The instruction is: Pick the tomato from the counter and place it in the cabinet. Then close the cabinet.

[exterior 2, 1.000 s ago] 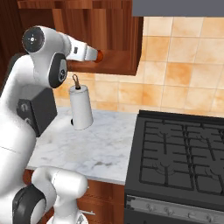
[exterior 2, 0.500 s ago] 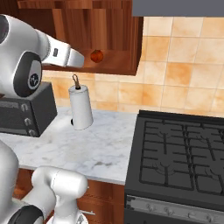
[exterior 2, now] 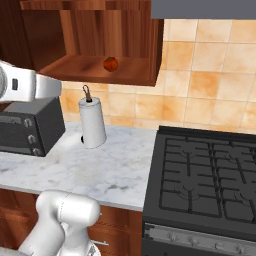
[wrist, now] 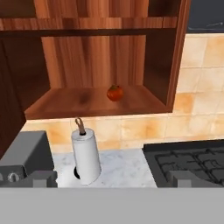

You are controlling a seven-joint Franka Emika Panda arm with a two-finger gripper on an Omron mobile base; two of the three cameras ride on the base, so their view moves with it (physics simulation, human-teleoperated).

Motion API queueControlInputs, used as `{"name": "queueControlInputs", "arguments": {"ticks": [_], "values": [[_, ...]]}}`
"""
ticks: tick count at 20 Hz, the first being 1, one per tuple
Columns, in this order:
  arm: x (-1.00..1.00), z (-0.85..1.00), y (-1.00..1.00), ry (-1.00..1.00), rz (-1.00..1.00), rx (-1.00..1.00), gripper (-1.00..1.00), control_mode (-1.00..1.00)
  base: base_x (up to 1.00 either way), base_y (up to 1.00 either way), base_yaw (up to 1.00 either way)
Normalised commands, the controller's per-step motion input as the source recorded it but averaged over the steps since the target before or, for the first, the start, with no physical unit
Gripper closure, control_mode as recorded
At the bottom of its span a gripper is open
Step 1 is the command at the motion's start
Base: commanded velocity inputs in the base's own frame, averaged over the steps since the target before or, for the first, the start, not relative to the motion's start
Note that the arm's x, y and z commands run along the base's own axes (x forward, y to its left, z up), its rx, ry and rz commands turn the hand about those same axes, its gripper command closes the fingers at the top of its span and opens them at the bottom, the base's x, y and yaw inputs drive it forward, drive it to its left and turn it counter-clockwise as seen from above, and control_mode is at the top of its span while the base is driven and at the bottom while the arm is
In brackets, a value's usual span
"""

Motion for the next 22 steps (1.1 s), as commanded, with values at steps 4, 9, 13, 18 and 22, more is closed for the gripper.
{"name": "queueControlInputs", "arguments": {"ticks": [4, 9, 13, 18, 22], "values": [[-1.0, -0.03, 0.05, -0.11, 0.16, -0.07, -1.0, -1.0, 0.0, 0.0, 0.0], [-1.0, -0.09, 0.33, -0.09, 0.22, -0.07, -1.0, -1.0, 0.0, 0.0, 0.0], [-1.0, -0.26, 0.58, -0.05, 0.14, -0.17, -1.0, -1.0, 0.0, 0.0, 0.0], [-1.0, -0.21, 0.53, -0.05, 0.06, -0.19, -1.0, -1.0, 0.0, 0.0, 0.0], [-0.98, -0.1, 0.55, 0.0, 0.02, -0.2, -1.0, -1.0, 0.0, 0.0, 0.0]]}}
